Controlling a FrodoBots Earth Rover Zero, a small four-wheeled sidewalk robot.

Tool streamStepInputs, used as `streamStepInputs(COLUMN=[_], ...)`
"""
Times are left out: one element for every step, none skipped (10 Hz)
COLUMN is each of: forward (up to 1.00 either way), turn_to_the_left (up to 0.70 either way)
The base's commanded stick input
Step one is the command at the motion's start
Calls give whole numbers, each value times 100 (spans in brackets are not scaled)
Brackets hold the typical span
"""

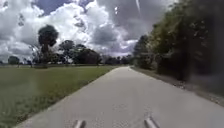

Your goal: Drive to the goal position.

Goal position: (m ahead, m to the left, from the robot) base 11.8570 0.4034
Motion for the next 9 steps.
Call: streamStepInputs(forward=[70,70,70,70,70,70,70,70,70], turn_to_the_left=[0,0,0,0,0,0,0,0,0])
